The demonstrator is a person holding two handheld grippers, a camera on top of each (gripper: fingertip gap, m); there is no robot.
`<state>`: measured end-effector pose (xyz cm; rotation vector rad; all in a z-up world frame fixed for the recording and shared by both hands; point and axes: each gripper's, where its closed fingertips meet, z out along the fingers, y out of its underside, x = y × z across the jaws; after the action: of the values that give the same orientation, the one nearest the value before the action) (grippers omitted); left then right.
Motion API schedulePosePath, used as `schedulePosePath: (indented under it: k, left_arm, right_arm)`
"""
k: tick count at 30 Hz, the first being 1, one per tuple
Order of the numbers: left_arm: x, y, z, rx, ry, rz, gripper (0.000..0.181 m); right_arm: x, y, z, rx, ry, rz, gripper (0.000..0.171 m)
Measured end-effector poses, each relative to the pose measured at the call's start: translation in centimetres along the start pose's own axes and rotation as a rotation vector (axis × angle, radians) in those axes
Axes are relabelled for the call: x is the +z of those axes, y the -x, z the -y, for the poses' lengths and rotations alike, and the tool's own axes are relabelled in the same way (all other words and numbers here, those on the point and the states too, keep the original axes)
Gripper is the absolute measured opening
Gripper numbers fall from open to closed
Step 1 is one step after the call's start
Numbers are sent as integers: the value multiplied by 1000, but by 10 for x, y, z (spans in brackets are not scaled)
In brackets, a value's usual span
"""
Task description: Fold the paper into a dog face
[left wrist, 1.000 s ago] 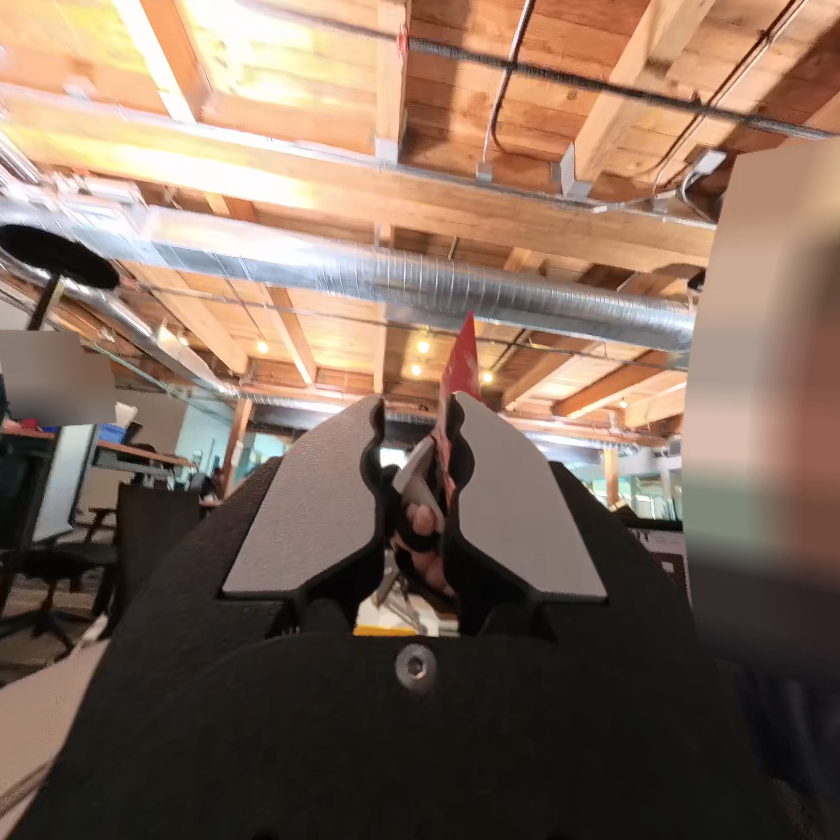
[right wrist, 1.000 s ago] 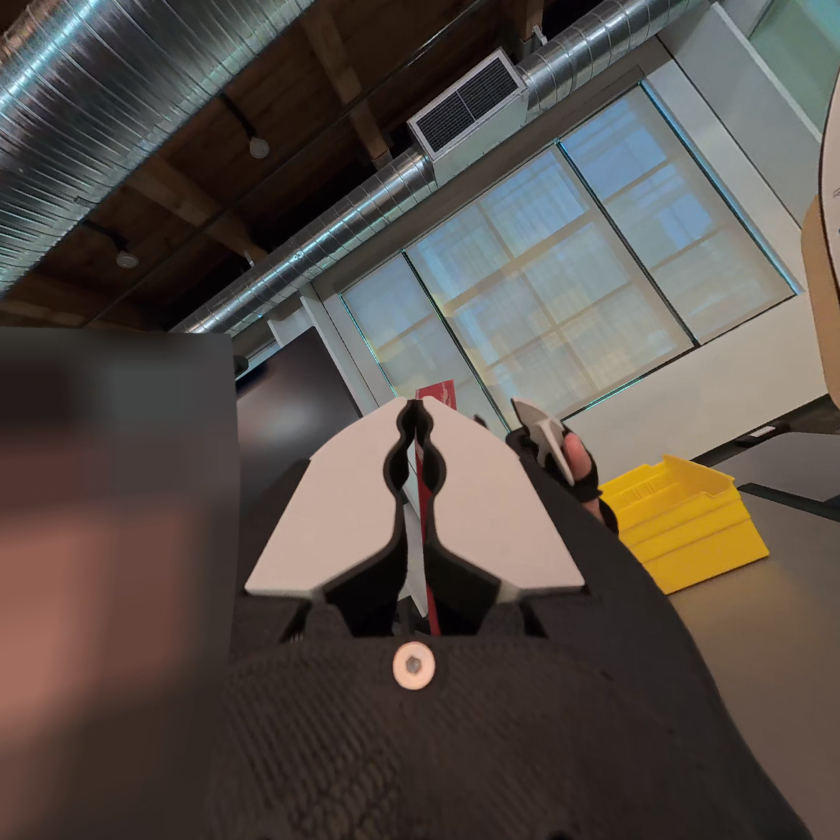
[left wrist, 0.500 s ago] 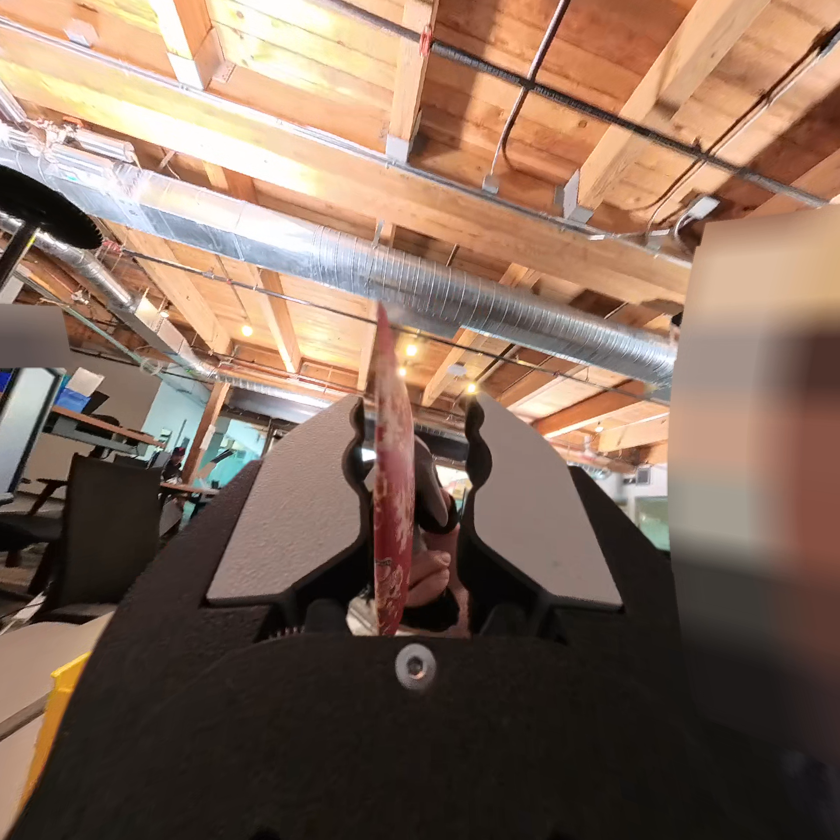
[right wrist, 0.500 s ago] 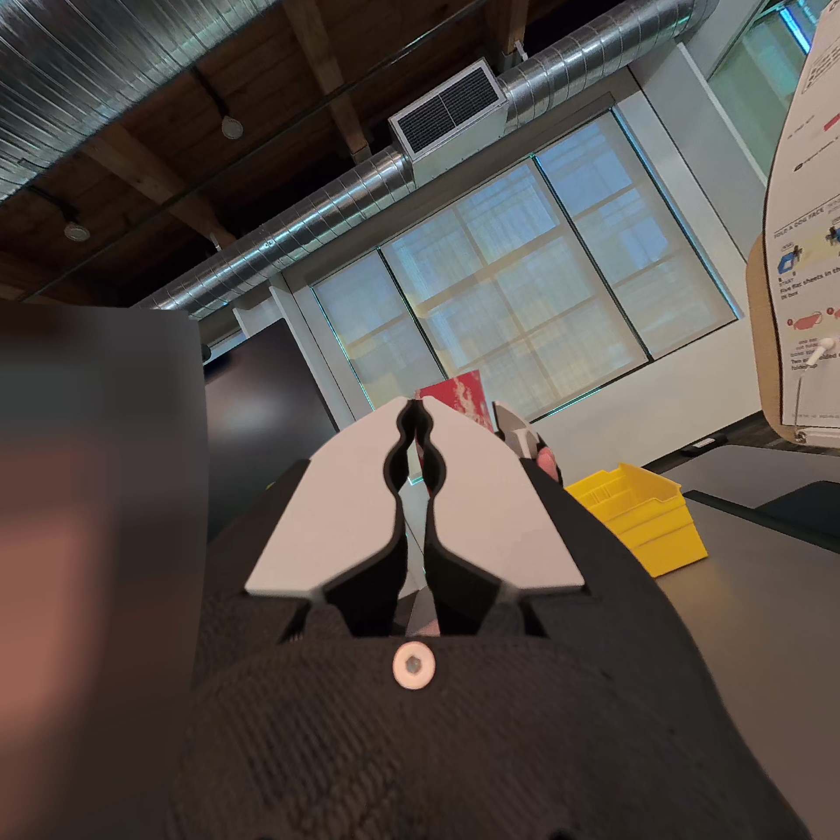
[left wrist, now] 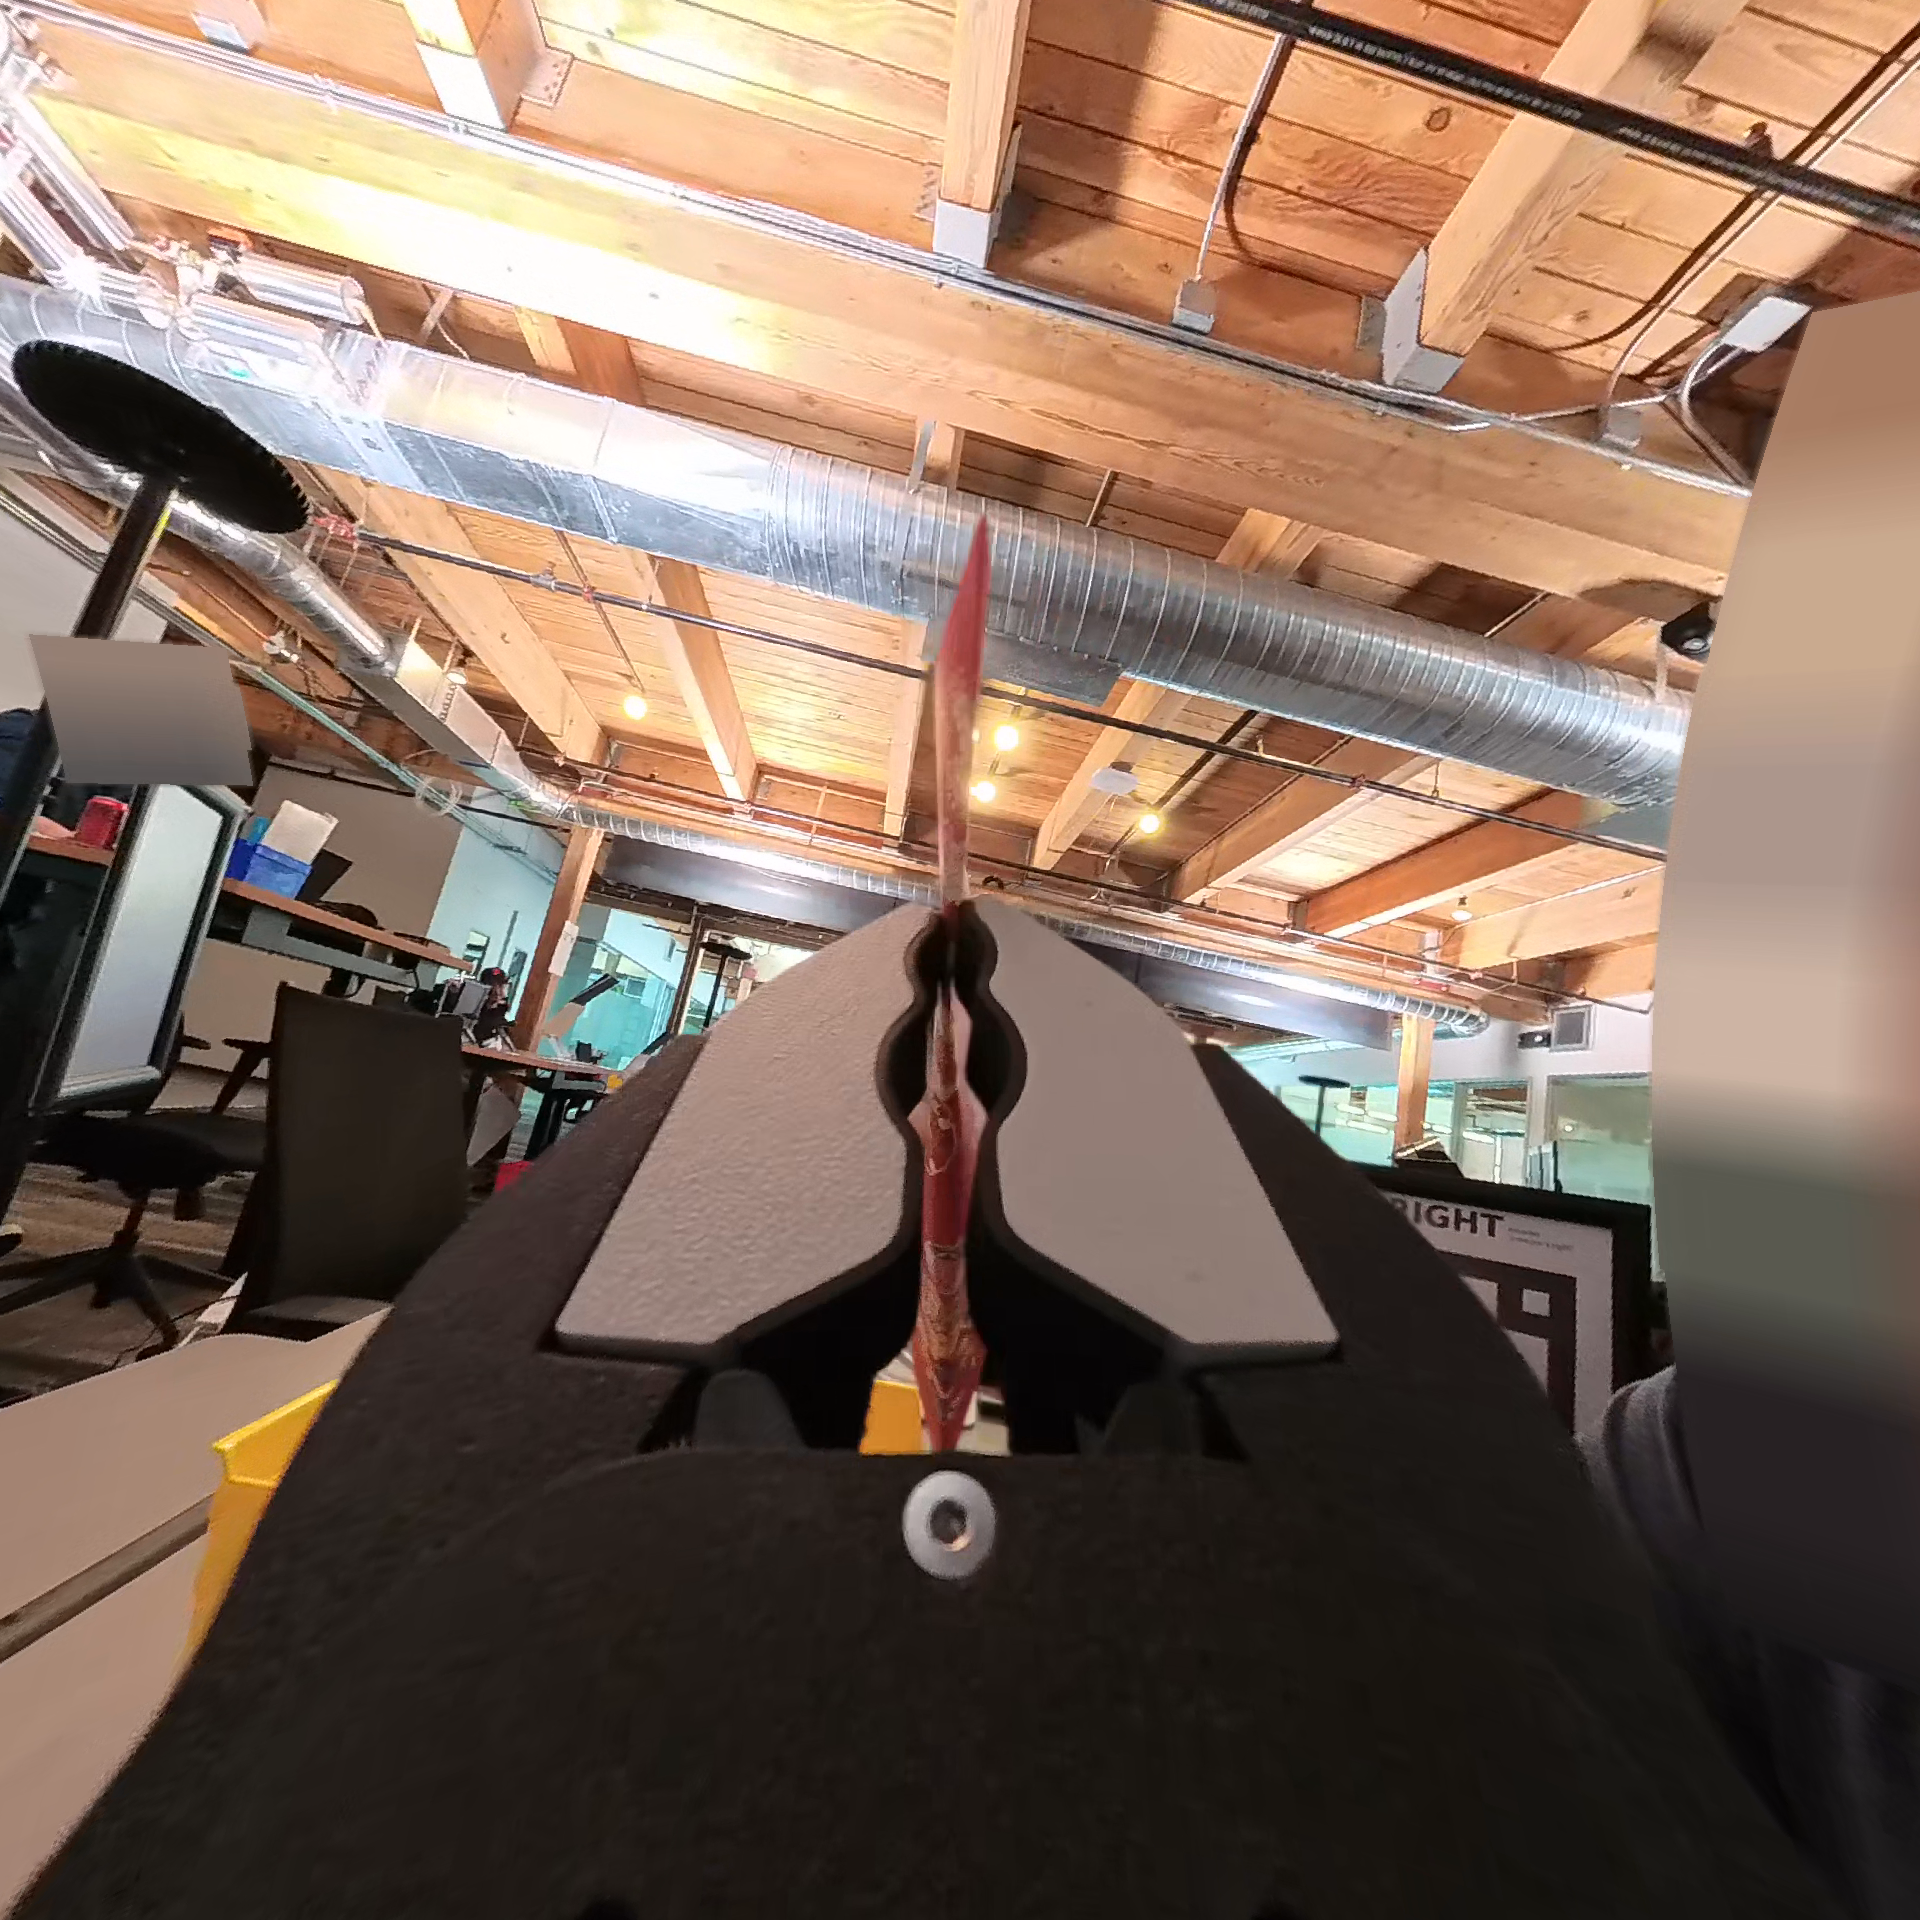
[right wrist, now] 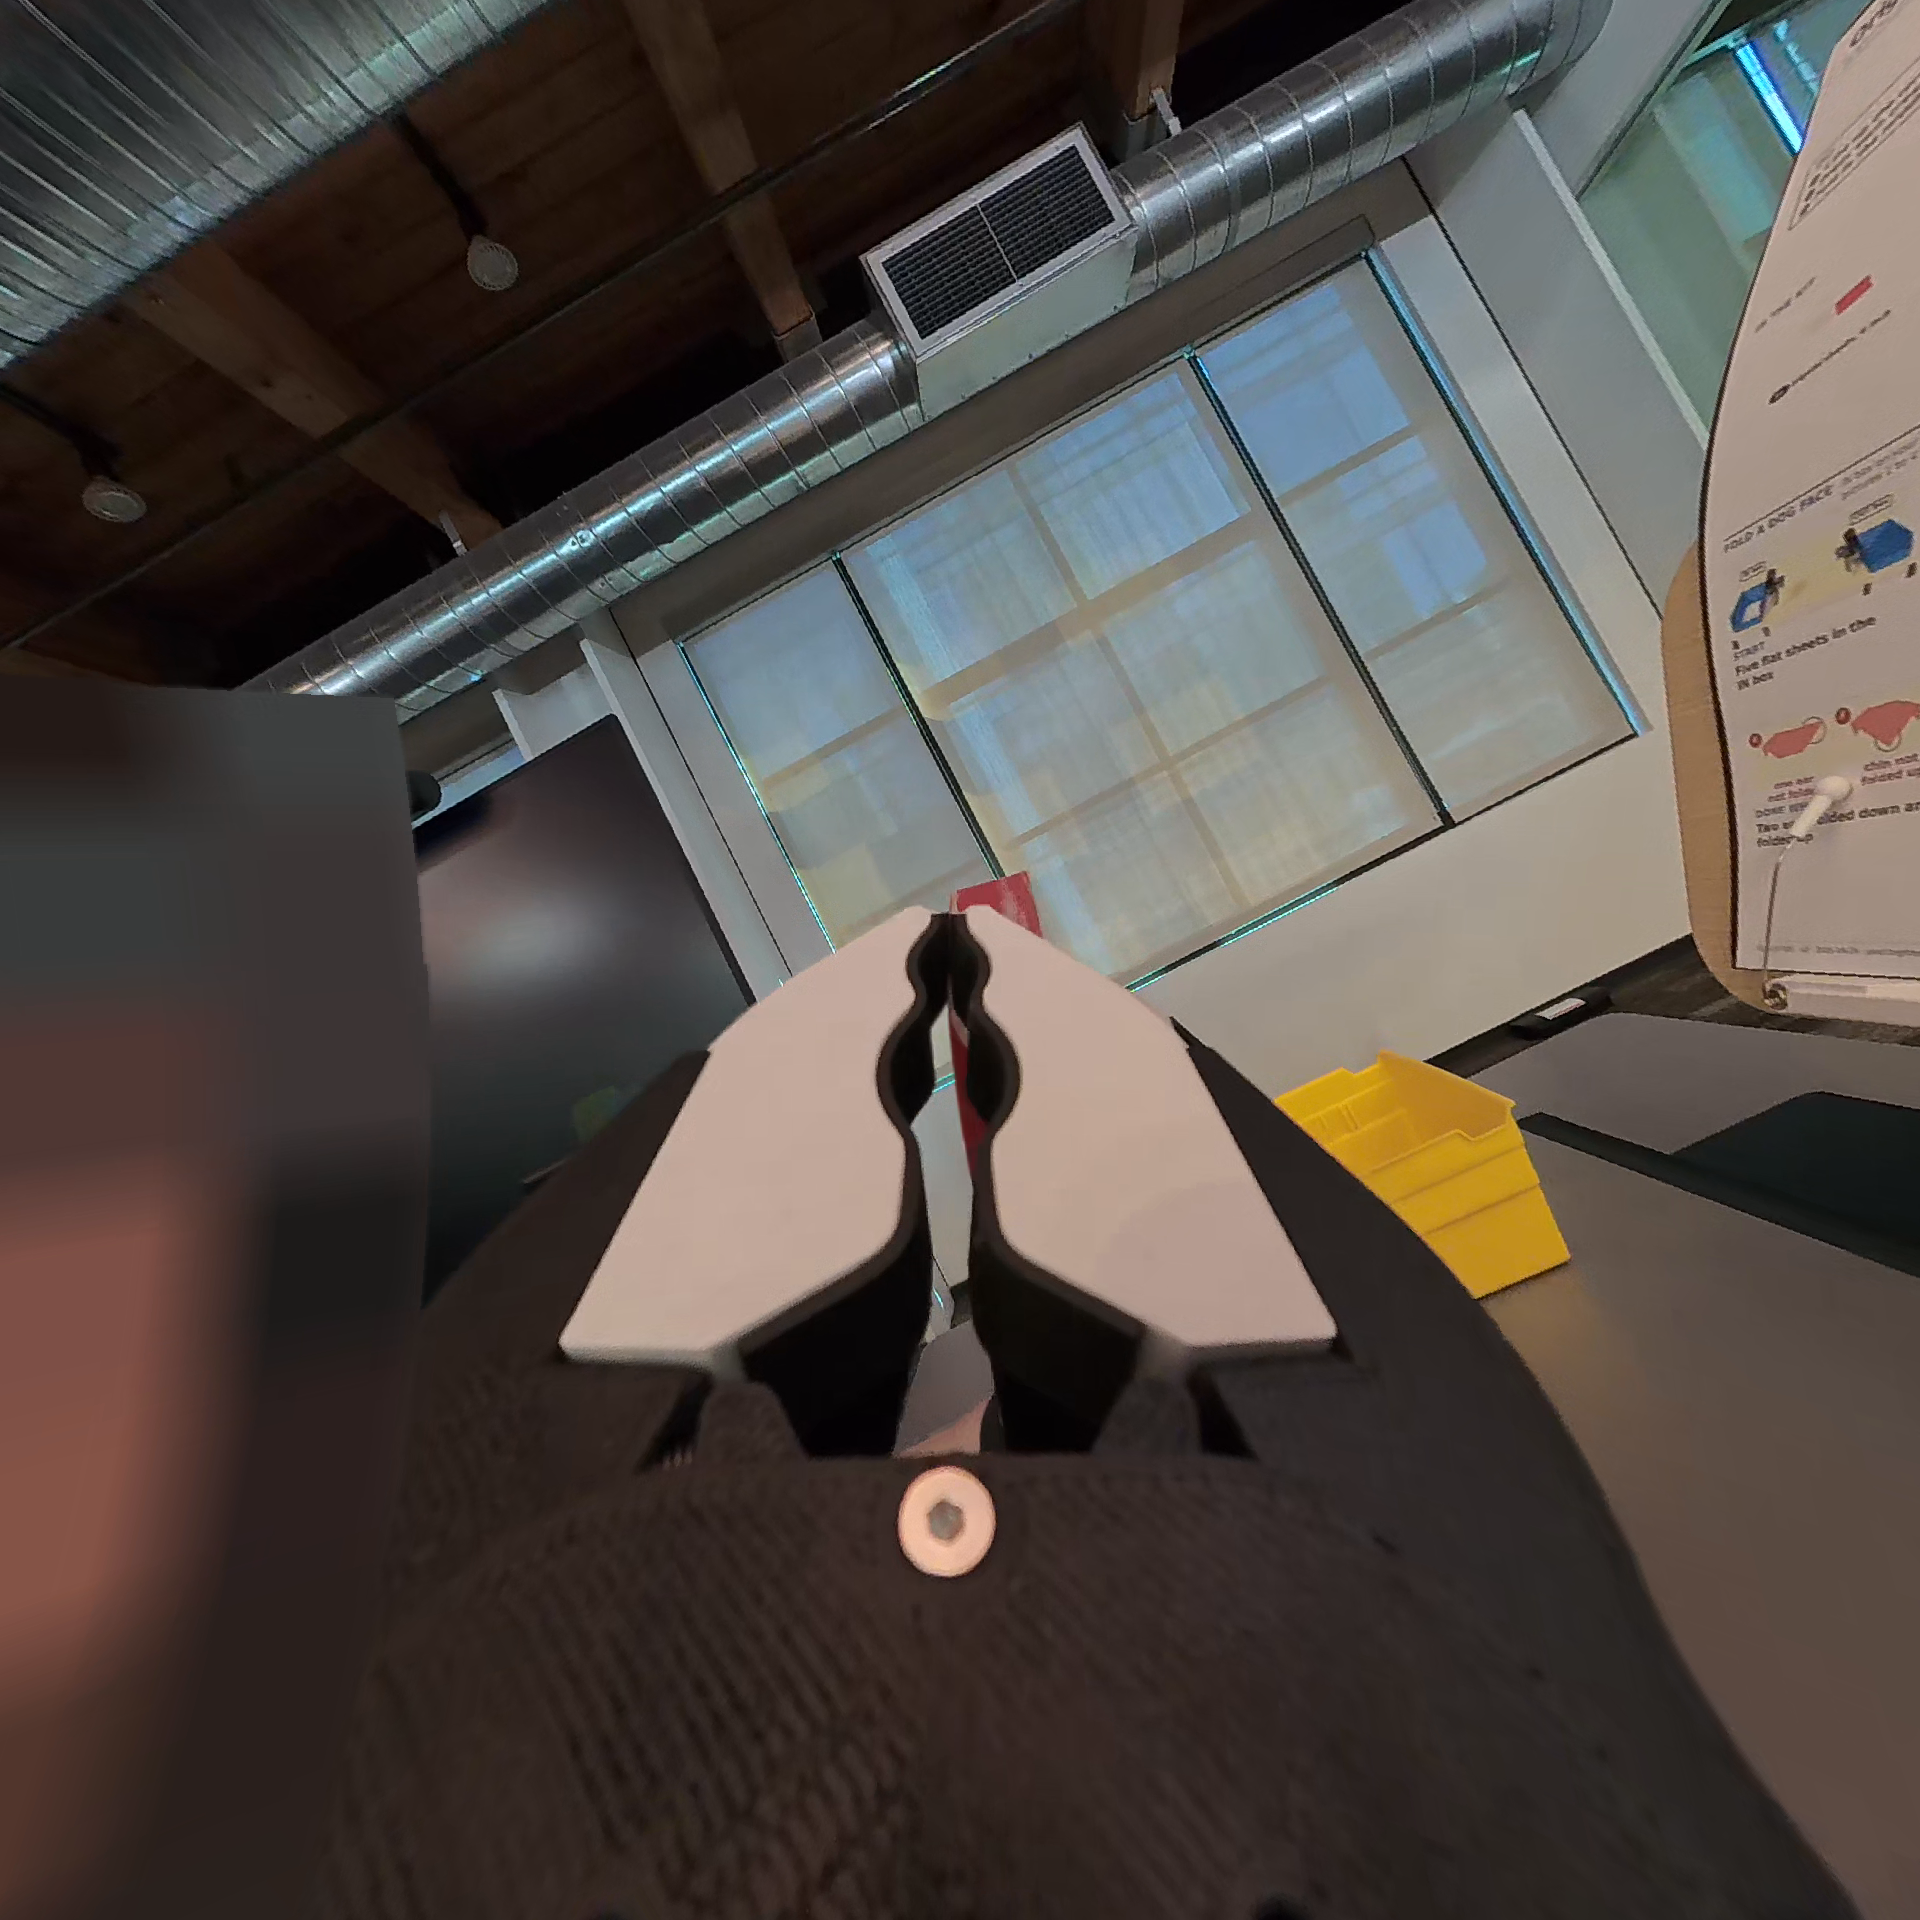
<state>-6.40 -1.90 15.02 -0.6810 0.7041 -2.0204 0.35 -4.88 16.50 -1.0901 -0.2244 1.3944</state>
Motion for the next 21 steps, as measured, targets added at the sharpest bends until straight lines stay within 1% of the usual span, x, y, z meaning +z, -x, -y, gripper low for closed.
schedulePosePath:
  k: [2, 3, 4, 5, 10, 11, 12, 13, 14, 15, 17, 20, 21]
  left_arm:
    - [4, 0, -8, -35, 24, -3, 18]
    - [6, 0, -14, -48, 47, -9, 20]
    - [7, -1, -20, -54, 61, -18, 15]
    - [7, -2, -23, -55, 60, -23, 0]
    - [8, 0, -25, -65, 40, -15, 0]
    - [8, 0, -26, -63, 36, -10, 6]
    - [9, 1, -28, -71, 44, -5, 18]
    - [11, -2, -33, -85, 61, -22, 22]
    - [12, -6, -37, -93, 72, -50, 14]
    - [12, -7, -39, -91, 67, -53, 0]
    - [13, -4, -41, -86, 53, -27, 0]
    - [12, -4, -43, -103, 43, -45, 1]
    - [12, -3, -45, -111, 48, -39, 9]
  right_arm:
    - [0, -1, 0, 0, -3, -4, 1]
    - [-1, -1, 1, 0, -3, -5, 1]
    - [-1, -1, 2, -1, -8, -6, 1]
    - [-2, -1, 3, -5, -13, -9, 1]
    - [-1, 1, 3, -28, -4, -15, 1]
    - [-1, 2, 4, -27, -11, -11, 1]
    - [-1, 2, 5, -24, -14, -9, 1]
    - [-2, 2, 5, -25, -14, -11, 1]
    - [-2, 1, 6, -28, -17, -14, 1]
    - [-3, 1, 7, -30, -15, -15, 1]
    - [-3, 1, 7, -42, -6, -20, 1]
    - [-3, 1, 7, -41, -8, -19, 1]
    - [-3, 1, 8, -33, -16, -16, 1]
